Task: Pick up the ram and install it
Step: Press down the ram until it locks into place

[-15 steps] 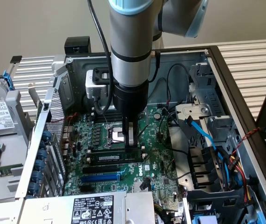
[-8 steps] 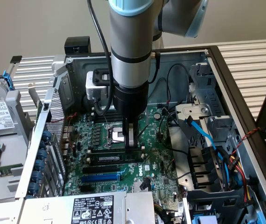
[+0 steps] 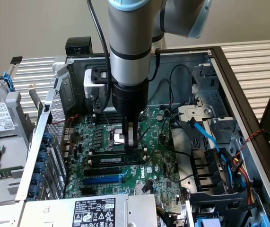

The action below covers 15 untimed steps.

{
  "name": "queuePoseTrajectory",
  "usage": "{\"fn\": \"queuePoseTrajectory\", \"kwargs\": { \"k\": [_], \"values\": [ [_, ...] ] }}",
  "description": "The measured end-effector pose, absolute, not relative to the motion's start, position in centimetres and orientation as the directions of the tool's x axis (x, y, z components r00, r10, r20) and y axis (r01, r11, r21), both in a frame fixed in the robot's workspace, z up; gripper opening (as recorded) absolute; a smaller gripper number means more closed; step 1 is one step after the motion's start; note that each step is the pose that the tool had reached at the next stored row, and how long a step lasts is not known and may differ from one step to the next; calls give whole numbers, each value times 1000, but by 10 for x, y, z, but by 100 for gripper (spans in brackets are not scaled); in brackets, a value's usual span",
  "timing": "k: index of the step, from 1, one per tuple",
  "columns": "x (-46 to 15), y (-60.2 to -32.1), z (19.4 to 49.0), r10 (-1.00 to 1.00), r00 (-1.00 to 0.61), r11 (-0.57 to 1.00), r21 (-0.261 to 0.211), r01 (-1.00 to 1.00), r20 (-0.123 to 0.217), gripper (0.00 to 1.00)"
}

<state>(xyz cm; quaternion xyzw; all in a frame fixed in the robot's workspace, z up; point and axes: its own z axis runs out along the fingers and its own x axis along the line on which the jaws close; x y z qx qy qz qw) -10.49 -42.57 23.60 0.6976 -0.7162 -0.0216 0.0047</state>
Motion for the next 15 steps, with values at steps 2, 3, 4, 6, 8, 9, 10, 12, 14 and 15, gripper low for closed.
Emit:
{"fn": "queuePoseTrajectory", "kwargs": {
  "k": [2,3,4,6,8,9,10,12,14,15],
  "values": [
    [-111,-426,237,-999,-26,26,29,-999,-23,11],
    [-114,-426,237,-999,-26,26,26,-999,-24,11],
    [-118,-426,237,-999,-26,26,24,-999,-24,11],
    [-127,-426,237,-999,-26,26,22,-999,-25,11],
    [-136,-426,237,-999,-26,26,20,-999,-26,11],
    [-141,-426,237,-999,-26,26,20,-999,-27,11],
    [-146,-426,237,-999,-26,26,20,-999,-28,11],
    [-155,-426,237,-999,-26,26,20,-999,-30,11],
    [-161,-426,237,-999,-26,25,20,-999,-31,11],
    [-161,-426,237,-999,-25,25,20,-999,-31,11]
  ]
}}
